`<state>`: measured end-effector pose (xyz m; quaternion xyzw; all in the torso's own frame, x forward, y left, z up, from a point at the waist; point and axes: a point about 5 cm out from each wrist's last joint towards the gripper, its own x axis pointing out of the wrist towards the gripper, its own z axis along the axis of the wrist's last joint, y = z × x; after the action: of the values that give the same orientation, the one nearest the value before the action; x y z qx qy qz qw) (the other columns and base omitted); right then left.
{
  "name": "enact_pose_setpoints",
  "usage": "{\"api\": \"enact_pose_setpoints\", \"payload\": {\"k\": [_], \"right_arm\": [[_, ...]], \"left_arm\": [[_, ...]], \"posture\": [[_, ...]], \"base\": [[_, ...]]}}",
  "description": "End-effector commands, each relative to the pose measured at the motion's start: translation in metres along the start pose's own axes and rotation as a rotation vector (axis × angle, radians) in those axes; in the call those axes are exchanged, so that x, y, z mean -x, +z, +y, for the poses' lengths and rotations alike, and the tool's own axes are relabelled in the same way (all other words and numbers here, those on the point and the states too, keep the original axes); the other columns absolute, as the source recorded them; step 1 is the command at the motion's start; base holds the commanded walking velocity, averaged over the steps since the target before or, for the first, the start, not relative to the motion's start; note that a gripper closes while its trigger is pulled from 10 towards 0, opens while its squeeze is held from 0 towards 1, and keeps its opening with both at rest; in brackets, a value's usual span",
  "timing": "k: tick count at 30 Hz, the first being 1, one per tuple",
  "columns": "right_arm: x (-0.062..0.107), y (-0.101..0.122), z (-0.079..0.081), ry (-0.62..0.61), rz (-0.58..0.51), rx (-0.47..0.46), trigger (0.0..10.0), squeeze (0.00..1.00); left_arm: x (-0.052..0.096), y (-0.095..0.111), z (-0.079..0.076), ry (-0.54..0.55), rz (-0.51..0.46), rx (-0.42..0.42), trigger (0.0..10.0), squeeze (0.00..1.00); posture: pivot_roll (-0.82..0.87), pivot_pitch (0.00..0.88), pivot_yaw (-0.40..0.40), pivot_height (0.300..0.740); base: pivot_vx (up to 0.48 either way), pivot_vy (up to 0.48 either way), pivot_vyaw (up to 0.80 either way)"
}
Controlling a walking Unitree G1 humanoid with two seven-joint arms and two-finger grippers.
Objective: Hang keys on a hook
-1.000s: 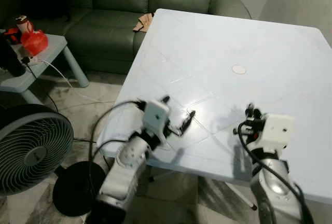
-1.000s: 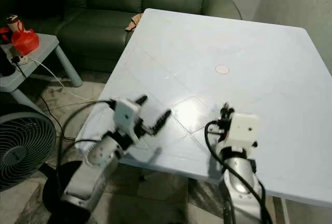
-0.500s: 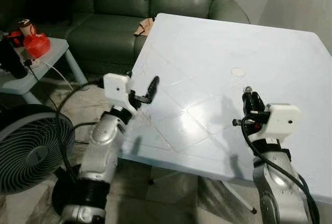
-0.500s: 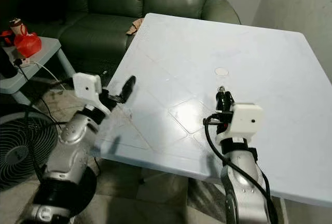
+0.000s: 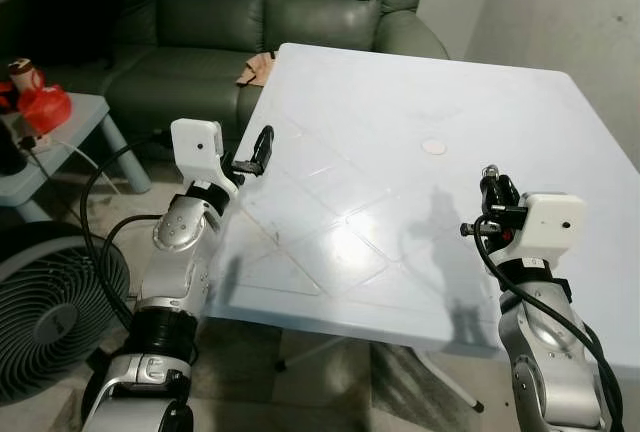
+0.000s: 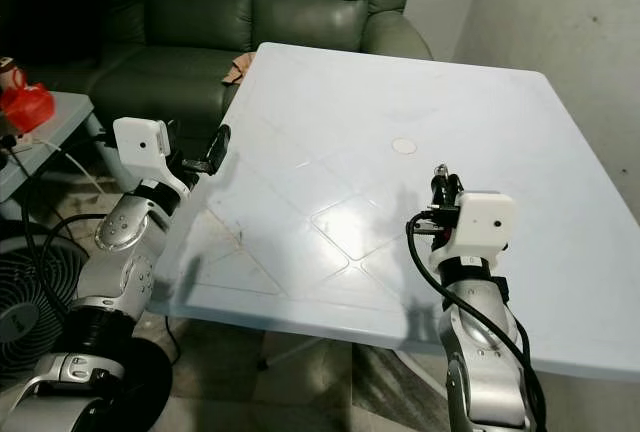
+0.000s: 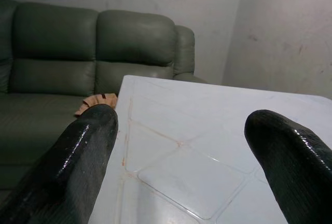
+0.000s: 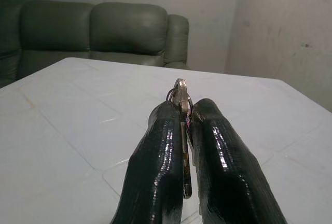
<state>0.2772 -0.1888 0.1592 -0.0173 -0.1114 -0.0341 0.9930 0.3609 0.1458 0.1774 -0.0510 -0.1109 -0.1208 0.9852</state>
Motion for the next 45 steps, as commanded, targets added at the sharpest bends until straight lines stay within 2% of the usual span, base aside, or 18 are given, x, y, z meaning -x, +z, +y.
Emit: {"api": "enact_pose_setpoints", "payload": {"k": [1, 7, 12, 17, 19, 21, 45], "right_arm": [[-0.003, 0.002, 0.0, 0.001, -0.014, 0.005, 10.0, 0.0], [-0.006, 0.0, 0.001, -0.006, -0.011, 0.01, 10.0, 0.0], [-0.008, -0.001, 0.003, 0.006, -0.014, 0.011, 10.0, 0.0], [-0.01, -0.001, 0.003, 0.002, -0.014, 0.013, 10.0, 0.0], [-0.009, -0.002, 0.003, 0.003, -0.013, 0.017, 10.0, 0.0], [-0.008, -0.002, 0.003, 0.001, -0.009, 0.016, 10.0, 0.0], [-0.008, -0.002, 0.0, 0.001, -0.011, 0.037, 10.0, 0.0]], "left_arm": [[-0.002, 0.002, -0.001, 0.005, -0.009, -0.016, 10.0, 0.0], [-0.004, 0.002, 0.005, 0.035, -0.001, -0.022, 10.0, 0.0], [-0.005, 0.001, 0.011, 0.051, 0.02, 0.012, 10.0, 0.0], [-0.005, 0.002, 0.011, 0.064, 0.006, -0.006, 10.0, 0.0], [-0.006, 0.003, 0.01, 0.061, 0.007, -0.038, 10.0, 0.0], [-0.006, 0.003, 0.009, 0.054, 0.001, -0.02, 10.0, 0.0], [-0.008, 0.0, 0.005, 0.034, 0.008, -0.028, 10.0, 0.0]], "posture": [[-0.08, 0.006, -0.009, 0.74], [-0.07, 0.009, -0.012, 0.74], [-0.06, 0.011, -0.011, 0.74], [-0.06, 0.015, -0.011, 0.74], [-0.06, 0.018, -0.008, 0.74], [-0.06, 0.02, -0.006, 0.74], [-0.07, 0.001, -0.011, 0.74]], "base": [[0.0, 0.0, -0.71], [0.0, 0.0, -0.72], [0.0, 0.192, -0.71], [0.0, 0.253, -0.7], [0.0, 0.0, -0.7], [0.0, 0.0, -0.7], [0.0, 0.0, -0.7]]}}
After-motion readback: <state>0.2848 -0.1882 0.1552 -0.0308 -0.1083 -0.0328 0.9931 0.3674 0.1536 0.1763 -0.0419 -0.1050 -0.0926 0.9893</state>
